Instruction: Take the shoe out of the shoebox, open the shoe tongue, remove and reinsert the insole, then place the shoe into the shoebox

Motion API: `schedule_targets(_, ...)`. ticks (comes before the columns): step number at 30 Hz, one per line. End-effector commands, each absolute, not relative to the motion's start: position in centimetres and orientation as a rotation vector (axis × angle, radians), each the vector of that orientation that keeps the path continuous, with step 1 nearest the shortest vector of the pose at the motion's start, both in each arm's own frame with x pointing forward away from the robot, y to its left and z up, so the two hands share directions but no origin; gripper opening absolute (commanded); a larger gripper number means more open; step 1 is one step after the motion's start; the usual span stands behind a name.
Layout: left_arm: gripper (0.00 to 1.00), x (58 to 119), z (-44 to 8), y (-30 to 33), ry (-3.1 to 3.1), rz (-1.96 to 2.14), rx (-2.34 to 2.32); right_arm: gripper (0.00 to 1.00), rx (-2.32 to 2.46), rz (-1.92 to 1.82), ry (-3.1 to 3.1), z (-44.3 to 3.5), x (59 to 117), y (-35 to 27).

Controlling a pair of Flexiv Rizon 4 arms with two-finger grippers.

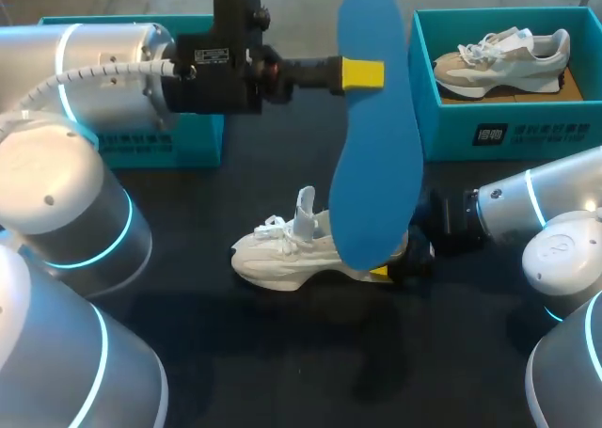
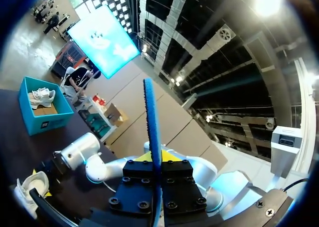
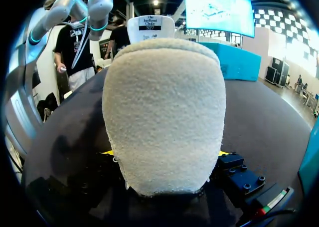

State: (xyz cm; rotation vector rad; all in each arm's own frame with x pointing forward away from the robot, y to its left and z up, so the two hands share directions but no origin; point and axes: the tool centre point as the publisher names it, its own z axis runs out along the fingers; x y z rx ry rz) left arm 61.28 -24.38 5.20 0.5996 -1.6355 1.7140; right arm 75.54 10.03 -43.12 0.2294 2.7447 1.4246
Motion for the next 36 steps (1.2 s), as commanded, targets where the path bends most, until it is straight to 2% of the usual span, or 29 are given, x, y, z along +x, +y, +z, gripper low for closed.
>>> schedule_targets(1,0.00,61.12,4.90,-24.22,-1.625,1.728,0.583,0.00,0.231,1.420,2.745,-43.65,75.51,10.10)
schedule_targets(15,0.00,61.12,4.90,-24.22,-1.625,1.728,0.583,0.00,0.231,1.420,2.745,-43.65,75.51,10.10)
schedule_targets(16,0.00,61.12,4.90,-24.22,-1.625,1.728,0.583,0.13,0.231,1.420,2.745,-43.65,75.51,10.10)
schedule_targets(19,0.00,61.12,4.90,-24.22,-1.625,1.728,0.583,1.00,0.231,1.420,2.745,-43.65,75.51,10.10)
schedule_targets(36,0.00,61.12,4.90,-24.22,-1.625,1.728,0.583,1.00,0.231,1.420,2.745,-43.65,75.51,10.10)
